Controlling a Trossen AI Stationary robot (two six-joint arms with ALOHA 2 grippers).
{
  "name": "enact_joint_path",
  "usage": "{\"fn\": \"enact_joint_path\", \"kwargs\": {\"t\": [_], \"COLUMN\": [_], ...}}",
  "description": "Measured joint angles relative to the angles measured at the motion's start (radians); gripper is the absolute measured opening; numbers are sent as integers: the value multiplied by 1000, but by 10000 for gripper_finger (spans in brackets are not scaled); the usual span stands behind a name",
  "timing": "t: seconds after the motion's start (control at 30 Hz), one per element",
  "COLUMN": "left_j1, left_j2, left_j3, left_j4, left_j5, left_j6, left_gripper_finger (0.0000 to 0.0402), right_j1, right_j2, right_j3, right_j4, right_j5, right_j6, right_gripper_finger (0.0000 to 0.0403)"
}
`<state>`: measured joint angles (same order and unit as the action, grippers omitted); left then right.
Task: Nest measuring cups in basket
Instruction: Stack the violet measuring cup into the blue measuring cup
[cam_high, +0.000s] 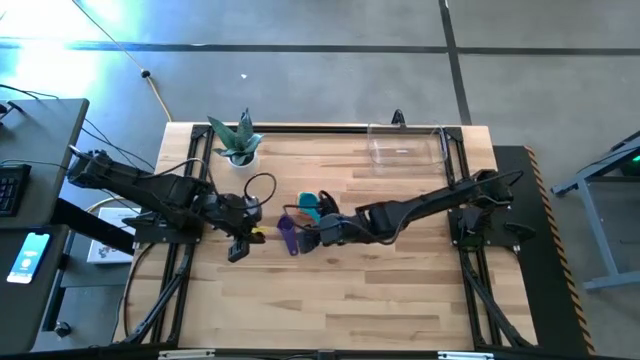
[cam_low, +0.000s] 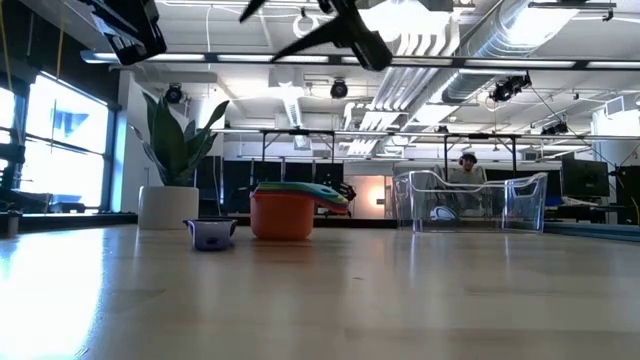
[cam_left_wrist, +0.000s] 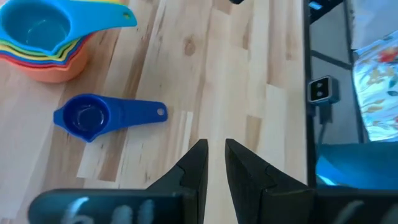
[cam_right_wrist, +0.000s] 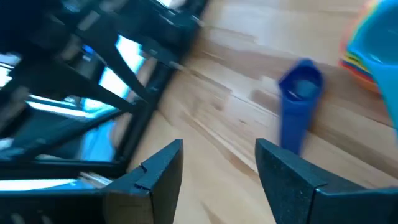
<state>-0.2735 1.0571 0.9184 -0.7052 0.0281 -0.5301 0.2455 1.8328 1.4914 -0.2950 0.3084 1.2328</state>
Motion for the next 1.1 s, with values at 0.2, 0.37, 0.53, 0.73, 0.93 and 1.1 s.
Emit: {"fn": "enact_joint_path", "kwargs": {"t": [0.2,0.37,0.53,0.73,0.93,1.1], "left_j1": [-11,-10,-6,-6,-6,-6], "left_j2": [-122,-230,-326,-416,-482,-514], "left_j3": [-1,-1,-1,-1,-1,-1], "left_j4": [-12,-13,-6,-6,-6,-6], "left_j5": [-11,-18,-18,-31,-81,-97], "left_j6": [8,-1,-41,-81,-95,-96], "left_gripper_finger": [46,46,46,46,46,46], "right_j1": [-10,-47,-97,-187,-267,-280], "right_j2": [0,0,0,0,0,0], "right_j3": [0,0,0,0,24,188], "right_j4": [131,234,367,617,846,591], "right_j5": [10,11,-50,-193,-308,-316], "right_j6": [-94,-247,-371,-467,-566,-702], "right_gripper_finger": [172,167,167,167,167,167]}}
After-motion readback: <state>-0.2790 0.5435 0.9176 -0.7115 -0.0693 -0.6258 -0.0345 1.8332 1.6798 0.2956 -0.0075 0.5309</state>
